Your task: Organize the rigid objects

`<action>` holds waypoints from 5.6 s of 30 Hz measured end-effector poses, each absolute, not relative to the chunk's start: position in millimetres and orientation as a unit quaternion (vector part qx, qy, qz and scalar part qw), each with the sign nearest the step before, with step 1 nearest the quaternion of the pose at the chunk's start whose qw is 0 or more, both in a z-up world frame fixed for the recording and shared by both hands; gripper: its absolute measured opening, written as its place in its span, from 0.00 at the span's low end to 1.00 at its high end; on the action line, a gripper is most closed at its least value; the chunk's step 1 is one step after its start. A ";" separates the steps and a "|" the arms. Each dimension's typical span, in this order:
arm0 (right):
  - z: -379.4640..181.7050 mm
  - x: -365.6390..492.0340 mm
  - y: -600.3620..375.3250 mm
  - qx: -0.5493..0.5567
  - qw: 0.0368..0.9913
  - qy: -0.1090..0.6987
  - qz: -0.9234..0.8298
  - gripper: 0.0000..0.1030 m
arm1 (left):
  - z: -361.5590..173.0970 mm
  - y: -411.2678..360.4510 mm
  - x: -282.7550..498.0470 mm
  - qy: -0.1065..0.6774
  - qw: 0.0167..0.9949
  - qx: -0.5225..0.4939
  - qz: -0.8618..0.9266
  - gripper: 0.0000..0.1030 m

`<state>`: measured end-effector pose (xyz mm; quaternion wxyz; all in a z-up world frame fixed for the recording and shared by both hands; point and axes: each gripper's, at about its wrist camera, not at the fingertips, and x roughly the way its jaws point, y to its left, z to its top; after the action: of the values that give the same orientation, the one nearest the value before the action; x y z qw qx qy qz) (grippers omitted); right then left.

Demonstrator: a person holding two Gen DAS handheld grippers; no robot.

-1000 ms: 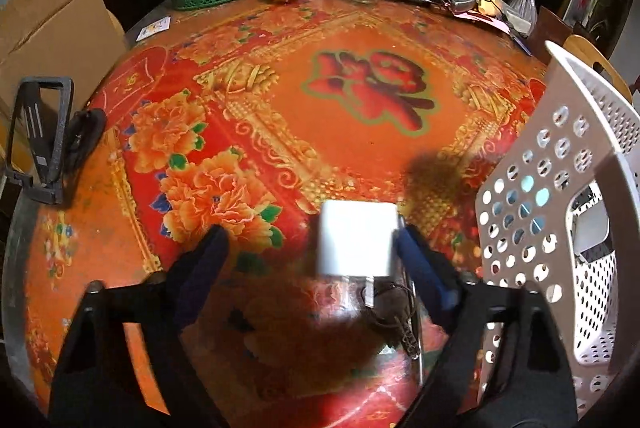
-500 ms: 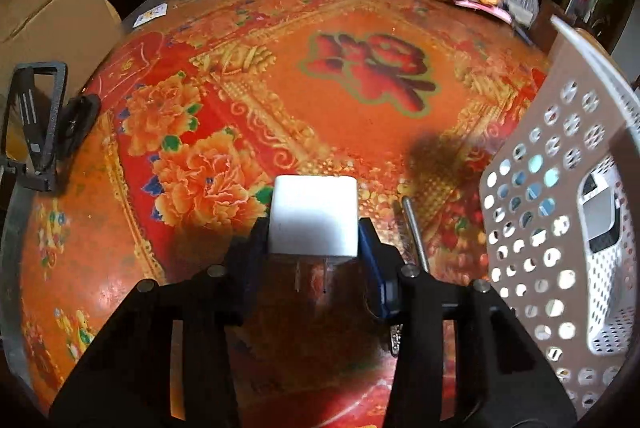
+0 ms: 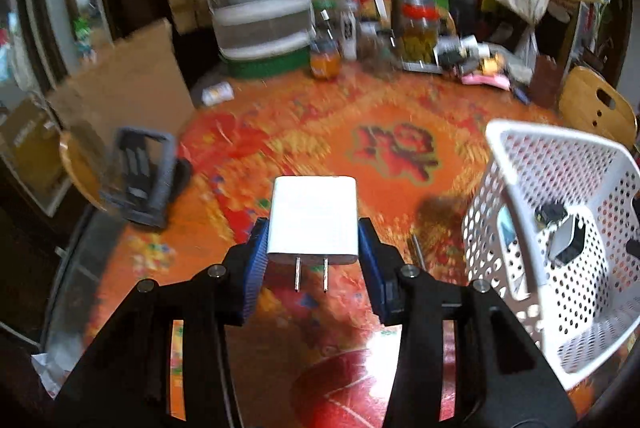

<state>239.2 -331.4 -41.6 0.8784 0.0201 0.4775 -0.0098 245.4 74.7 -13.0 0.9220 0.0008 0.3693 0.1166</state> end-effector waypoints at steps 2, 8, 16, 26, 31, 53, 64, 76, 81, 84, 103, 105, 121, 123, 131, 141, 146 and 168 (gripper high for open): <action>-41.5 239.3 -331.4 0.020 0.878 0.478 -0.010 0.21 | 7.5 70.1 232.7 0.344 0.930 0.013 0.130 0.39; -40.8 239.5 -331.3 0.019 0.878 0.477 -0.009 0.21 | 53.8 43.6 200.4 0.289 0.945 0.045 0.149 0.40; -40.7 239.4 -331.3 0.019 0.878 0.477 -0.008 0.21 | 74.2 -5.3 180.2 0.276 0.953 0.069 0.104 0.40; -40.3 239.2 -330.7 0.019 0.879 0.477 -0.008 0.21 | 67.0 -63.9 186.8 0.281 0.954 0.087 0.060 0.40; -40.5 239.1 -330.5 0.019 0.878 0.477 -0.008 0.21 | 55.6 -89.8 194.2 0.287 0.951 0.101 0.050 0.40; -40.0 239.2 -329.0 0.018 0.879 0.477 -0.008 0.21 | -43.2 -152.3 253.0 0.404 0.906 0.124 -0.024 0.48; -40.3 238.0 -328.5 0.018 0.879 0.476 -0.005 0.22 | 7.1 -19.1 161.4 0.333 0.942 0.046 0.020 0.84; -40.6 240.2 -329.4 0.018 0.878 0.477 -0.006 0.22 | -105.6 47.1 228.5 0.452 0.891 0.018 0.045 0.71; -41.1 240.1 -329.7 0.018 0.879 0.477 -0.005 0.22 | -122.8 37.1 258.8 0.460 0.886 0.036 0.044 0.68; -41.7 239.8 -329.5 0.019 0.879 0.476 -0.006 0.22 | -128.0 33.1 268.9 0.462 0.885 0.042 0.047 0.68; -42.0 239.9 -329.4 0.015 0.878 0.478 -0.005 0.22 | -99.3 55.2 265.3 0.425 0.905 -0.001 0.008 0.00; -41.9 239.8 -329.5 0.016 0.879 0.477 -0.005 0.22 | -100.4 55.3 268.5 0.431 0.902 0.004 0.008 0.00; -40.4 240.9 -330.1 0.014 0.878 0.478 -0.004 0.22 | -118.2 55.6 296.8 0.457 0.889 -0.023 -0.005 0.66; -40.1 241.0 -329.8 0.013 0.878 0.479 -0.004 0.22 | -117.7 56.9 299.6 0.462 0.887 -0.025 -0.002 0.66; -40.5 240.6 -329.6 0.014 0.878 0.478 -0.004 0.22 | -125.0 53.1 308.0 0.473 0.881 -0.019 0.003 0.66; -40.2 240.8 -329.3 0.014 0.878 0.479 -0.004 0.22 | -131.1 44.4 314.3 0.486 0.874 -0.016 -0.008 0.20; -40.5 240.7 -329.4 0.014 0.878 0.479 -0.005 0.22 | -119.1 45.2 306.7 0.469 0.883 -0.016 -0.007 0.05; -40.6 240.6 -329.2 0.014 0.878 0.478 -0.004 0.22 | -52.5 60.7 270.0 0.399 0.916 -0.016 0.021 0.02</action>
<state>240.6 -329.2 -40.6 0.8781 0.0140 0.4783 -0.0042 270.0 60.7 -52.5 0.9164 -0.0160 0.3994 0.0208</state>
